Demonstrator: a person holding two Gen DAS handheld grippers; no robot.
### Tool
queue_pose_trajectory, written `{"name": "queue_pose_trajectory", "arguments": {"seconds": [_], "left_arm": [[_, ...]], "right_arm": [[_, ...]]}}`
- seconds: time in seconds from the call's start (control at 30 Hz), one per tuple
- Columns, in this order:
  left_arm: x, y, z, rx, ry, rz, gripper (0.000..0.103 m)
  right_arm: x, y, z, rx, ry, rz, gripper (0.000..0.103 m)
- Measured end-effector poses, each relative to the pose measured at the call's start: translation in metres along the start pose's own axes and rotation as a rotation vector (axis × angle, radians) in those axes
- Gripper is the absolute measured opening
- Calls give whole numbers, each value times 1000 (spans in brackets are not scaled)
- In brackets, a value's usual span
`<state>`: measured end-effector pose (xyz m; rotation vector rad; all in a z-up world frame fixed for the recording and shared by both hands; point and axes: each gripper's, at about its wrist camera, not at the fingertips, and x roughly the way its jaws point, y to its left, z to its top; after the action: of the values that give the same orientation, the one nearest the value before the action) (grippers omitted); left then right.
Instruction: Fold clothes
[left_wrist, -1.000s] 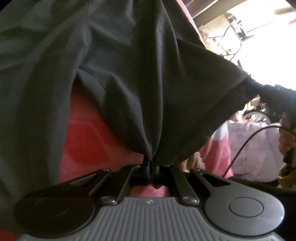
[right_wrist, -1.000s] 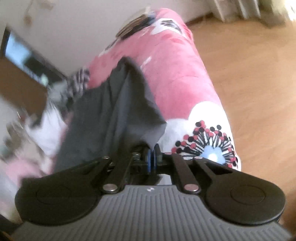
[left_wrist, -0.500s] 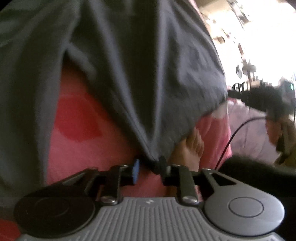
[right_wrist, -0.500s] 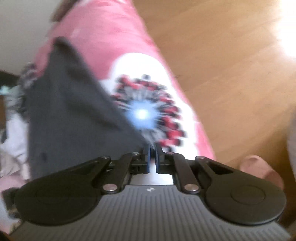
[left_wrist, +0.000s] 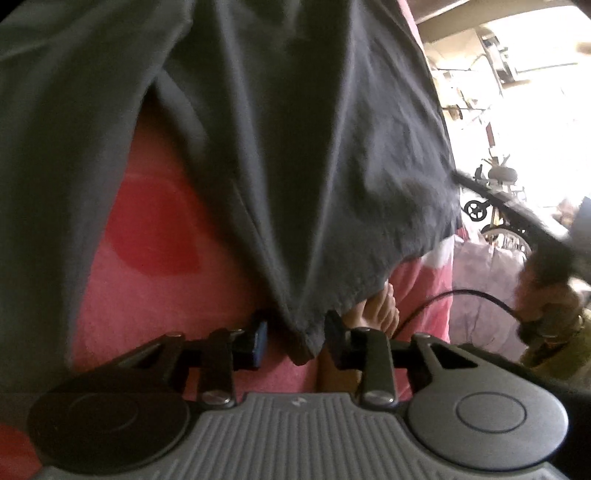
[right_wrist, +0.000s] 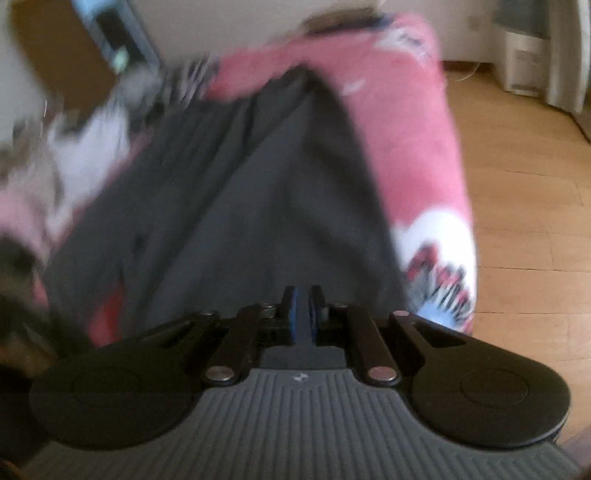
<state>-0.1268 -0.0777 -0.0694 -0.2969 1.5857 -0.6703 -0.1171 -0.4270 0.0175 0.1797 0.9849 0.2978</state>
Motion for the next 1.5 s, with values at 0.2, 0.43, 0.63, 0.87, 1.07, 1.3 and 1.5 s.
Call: {"name": "queue_pose_trajectory", "arguments": {"seconds": [0.2, 0.43, 0.63, 0.87, 1.07, 1.3, 1.5], "left_arm": [[11, 0, -6, 5, 86, 0, 23], [16, -4, -6, 0, 89, 14, 22], [20, -4, -9, -17, 90, 14, 23], [23, 5, -3, -47, 101, -45, 36], [32, -7, 1, 3, 112, -22, 37], [29, -11, -2, 7, 100, 5, 34], [22, -6, -9, -10, 83, 14, 34]], "right_arm": [[3, 5, -24, -43, 211, -120, 5], [2, 72, 31, -267, 69, -90, 7], [71, 145, 54, -464, 8, 125, 7], [71, 97, 16, -396, 146, 75, 7], [25, 60, -6, -294, 255, -46, 7], [43, 80, 52, -279, 18, -41, 8], [88, 54, 84, -138, -22, -21, 8]]}}
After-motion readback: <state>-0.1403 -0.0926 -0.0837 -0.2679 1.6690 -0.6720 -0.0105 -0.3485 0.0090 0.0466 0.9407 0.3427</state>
